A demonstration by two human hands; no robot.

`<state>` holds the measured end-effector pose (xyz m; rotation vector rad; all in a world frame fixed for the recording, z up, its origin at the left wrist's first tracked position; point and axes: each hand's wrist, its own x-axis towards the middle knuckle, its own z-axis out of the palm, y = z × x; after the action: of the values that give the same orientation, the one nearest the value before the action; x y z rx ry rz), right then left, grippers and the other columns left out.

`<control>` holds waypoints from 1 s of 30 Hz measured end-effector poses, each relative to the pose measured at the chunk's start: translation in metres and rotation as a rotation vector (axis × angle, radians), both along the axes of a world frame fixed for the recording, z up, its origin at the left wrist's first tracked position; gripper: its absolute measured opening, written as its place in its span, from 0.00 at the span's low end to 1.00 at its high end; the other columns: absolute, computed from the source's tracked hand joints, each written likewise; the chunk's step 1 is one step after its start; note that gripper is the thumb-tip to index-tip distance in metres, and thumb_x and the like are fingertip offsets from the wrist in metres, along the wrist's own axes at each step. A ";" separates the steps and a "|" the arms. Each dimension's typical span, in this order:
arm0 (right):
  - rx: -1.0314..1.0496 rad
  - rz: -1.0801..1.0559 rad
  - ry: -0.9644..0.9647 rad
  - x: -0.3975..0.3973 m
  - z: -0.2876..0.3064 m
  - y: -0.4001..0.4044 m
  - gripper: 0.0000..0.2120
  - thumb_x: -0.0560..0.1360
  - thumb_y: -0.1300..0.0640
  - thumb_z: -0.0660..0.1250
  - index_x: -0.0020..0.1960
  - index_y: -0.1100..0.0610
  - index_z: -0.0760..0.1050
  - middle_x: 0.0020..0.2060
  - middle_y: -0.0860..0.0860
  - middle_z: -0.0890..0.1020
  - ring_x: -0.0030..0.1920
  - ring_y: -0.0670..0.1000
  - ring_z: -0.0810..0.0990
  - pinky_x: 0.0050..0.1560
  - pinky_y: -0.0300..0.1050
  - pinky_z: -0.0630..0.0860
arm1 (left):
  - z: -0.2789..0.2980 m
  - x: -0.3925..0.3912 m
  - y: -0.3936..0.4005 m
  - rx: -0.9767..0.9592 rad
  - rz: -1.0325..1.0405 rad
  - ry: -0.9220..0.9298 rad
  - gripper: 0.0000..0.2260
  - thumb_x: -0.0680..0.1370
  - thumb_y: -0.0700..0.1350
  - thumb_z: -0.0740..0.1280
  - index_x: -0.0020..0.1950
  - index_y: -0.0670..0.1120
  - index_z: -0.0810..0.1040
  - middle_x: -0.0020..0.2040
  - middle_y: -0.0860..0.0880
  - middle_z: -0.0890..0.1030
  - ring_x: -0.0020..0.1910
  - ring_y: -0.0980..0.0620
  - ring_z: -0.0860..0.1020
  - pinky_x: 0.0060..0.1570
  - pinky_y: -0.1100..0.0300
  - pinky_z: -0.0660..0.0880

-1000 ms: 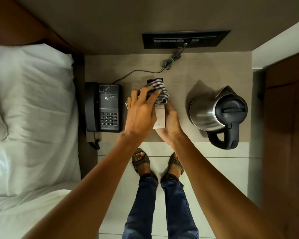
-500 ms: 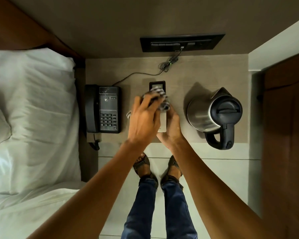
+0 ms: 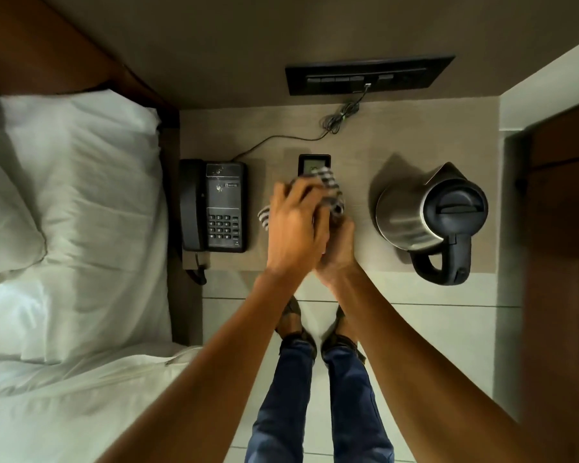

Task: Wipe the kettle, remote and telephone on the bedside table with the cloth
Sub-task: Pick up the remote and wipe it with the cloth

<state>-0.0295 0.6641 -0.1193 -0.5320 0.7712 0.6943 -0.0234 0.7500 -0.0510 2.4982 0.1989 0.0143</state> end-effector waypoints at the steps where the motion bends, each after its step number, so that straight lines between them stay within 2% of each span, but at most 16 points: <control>1: 0.014 0.022 0.003 -0.001 -0.002 -0.001 0.26 0.86 0.43 0.56 0.56 0.55 0.89 0.50 0.55 0.89 0.50 0.53 0.88 0.57 0.48 0.81 | 0.001 -0.022 0.001 -0.020 -0.019 0.008 0.12 0.81 0.43 0.61 0.57 0.45 0.83 0.58 0.48 0.82 0.52 0.47 0.73 0.47 0.51 0.75; 3: 0.029 0.092 -0.007 0.000 -0.004 -0.004 0.29 0.86 0.38 0.57 0.64 0.60 0.84 0.50 0.56 0.86 0.48 0.53 0.86 0.53 0.46 0.83 | 0.004 -0.059 0.005 -0.089 -0.014 0.066 0.12 0.80 0.43 0.61 0.55 0.43 0.83 0.55 0.48 0.82 0.50 0.49 0.73 0.42 0.49 0.78; 5: 0.011 0.118 0.008 -0.001 -0.009 -0.005 0.31 0.85 0.35 0.58 0.69 0.61 0.78 0.51 0.57 0.84 0.47 0.53 0.84 0.51 0.45 0.83 | 0.009 -0.070 0.012 -0.137 0.007 0.095 0.12 0.79 0.43 0.61 0.53 0.44 0.85 0.52 0.49 0.83 0.48 0.50 0.74 0.40 0.53 0.78; 6: 0.005 0.105 0.008 -0.003 -0.010 -0.005 0.30 0.85 0.36 0.59 0.68 0.61 0.80 0.51 0.57 0.85 0.47 0.53 0.85 0.51 0.45 0.83 | 0.010 -0.064 0.014 -0.143 0.013 0.084 0.12 0.79 0.43 0.61 0.53 0.45 0.85 0.52 0.49 0.84 0.48 0.51 0.74 0.42 0.59 0.77; 8: 0.010 0.049 -0.009 -0.006 -0.012 -0.005 0.24 0.87 0.41 0.59 0.62 0.58 0.85 0.50 0.56 0.88 0.47 0.53 0.88 0.47 0.45 0.85 | 0.010 -0.034 0.016 -0.123 0.035 0.002 0.13 0.80 0.42 0.61 0.54 0.46 0.85 0.53 0.49 0.84 0.48 0.52 0.73 0.50 0.72 0.67; 9: 0.014 0.020 -0.029 -0.006 -0.011 -0.003 0.22 0.88 0.44 0.58 0.60 0.57 0.86 0.49 0.55 0.88 0.46 0.53 0.88 0.44 0.45 0.86 | 0.008 -0.015 0.016 -0.103 0.053 -0.039 0.13 0.80 0.42 0.61 0.56 0.46 0.85 0.54 0.49 0.84 0.49 0.52 0.73 0.51 0.73 0.64; 10: 0.007 0.002 -0.056 -0.004 -0.010 -0.002 0.21 0.89 0.47 0.57 0.60 0.55 0.86 0.48 0.55 0.89 0.45 0.53 0.88 0.41 0.45 0.84 | 0.006 0.005 0.016 -0.085 0.070 -0.053 0.14 0.80 0.42 0.61 0.58 0.46 0.85 0.56 0.50 0.85 0.50 0.51 0.72 0.52 0.72 0.64; 12: -0.022 -0.003 -0.090 0.001 -0.009 0.001 0.19 0.89 0.48 0.57 0.61 0.53 0.85 0.47 0.54 0.88 0.43 0.52 0.87 0.39 0.44 0.82 | -0.001 0.030 0.015 -0.047 0.066 0.011 0.15 0.80 0.42 0.61 0.61 0.49 0.85 0.61 0.54 0.84 0.54 0.49 0.72 0.54 0.60 0.67; 14: 0.000 -0.005 -0.032 0.004 -0.006 0.001 0.19 0.88 0.47 0.58 0.61 0.54 0.85 0.49 0.54 0.88 0.47 0.52 0.87 0.43 0.43 0.82 | -0.007 0.026 0.012 -0.008 0.019 0.099 0.15 0.81 0.43 0.62 0.61 0.50 0.85 0.63 0.55 0.84 0.59 0.46 0.72 0.56 0.49 0.68; 15: 0.016 0.003 -0.014 0.003 -0.007 -0.002 0.20 0.88 0.47 0.58 0.61 0.55 0.86 0.51 0.55 0.88 0.50 0.53 0.86 0.48 0.44 0.82 | -0.007 0.016 0.010 -0.007 0.003 0.099 0.15 0.80 0.43 0.61 0.60 0.50 0.85 0.62 0.54 0.84 0.60 0.46 0.72 0.57 0.47 0.67; 17: 0.031 0.026 0.003 -0.003 -0.010 -0.007 0.23 0.88 0.48 0.56 0.58 0.57 0.89 0.52 0.55 0.89 0.53 0.53 0.87 0.54 0.45 0.83 | -0.008 -0.007 0.010 -0.037 0.013 0.070 0.15 0.79 0.44 0.59 0.56 0.48 0.85 0.58 0.52 0.85 0.59 0.47 0.72 0.57 0.48 0.66; 21: 0.032 0.062 0.016 -0.003 -0.013 -0.010 0.28 0.85 0.38 0.62 0.57 0.59 0.89 0.50 0.56 0.90 0.49 0.54 0.90 0.53 0.47 0.87 | -0.005 -0.046 0.008 -0.083 -0.032 0.101 0.14 0.78 0.45 0.58 0.47 0.46 0.84 0.51 0.51 0.85 0.54 0.48 0.73 0.55 0.49 0.67; 23: 0.024 0.120 -0.021 0.006 -0.016 -0.011 0.31 0.83 0.34 0.62 0.59 0.60 0.88 0.48 0.57 0.88 0.46 0.54 0.88 0.52 0.47 0.85 | -0.005 -0.058 0.008 -0.084 -0.067 0.147 0.14 0.78 0.46 0.58 0.43 0.46 0.82 0.47 0.51 0.85 0.50 0.48 0.73 0.53 0.48 0.68; 27: -0.014 0.202 -0.041 0.014 -0.027 -0.011 0.36 0.82 0.32 0.62 0.73 0.62 0.79 0.49 0.56 0.86 0.44 0.53 0.83 0.48 0.45 0.80 | -0.008 -0.054 0.015 -0.105 -0.017 0.237 0.14 0.77 0.46 0.57 0.38 0.45 0.80 0.39 0.52 0.83 0.45 0.48 0.73 0.49 0.44 0.71; 30: -0.087 0.229 -0.044 0.020 -0.032 -0.014 0.34 0.84 0.32 0.58 0.71 0.60 0.80 0.48 0.55 0.87 0.44 0.51 0.86 0.48 0.45 0.82 | -0.009 -0.038 0.018 -0.158 0.100 0.240 0.16 0.77 0.47 0.56 0.40 0.44 0.82 0.38 0.54 0.81 0.45 0.48 0.73 0.51 0.46 0.70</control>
<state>-0.0096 0.6500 -0.1517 -0.7203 0.7073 0.8603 -0.0616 0.7675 -0.0603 2.3259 0.4081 -0.2518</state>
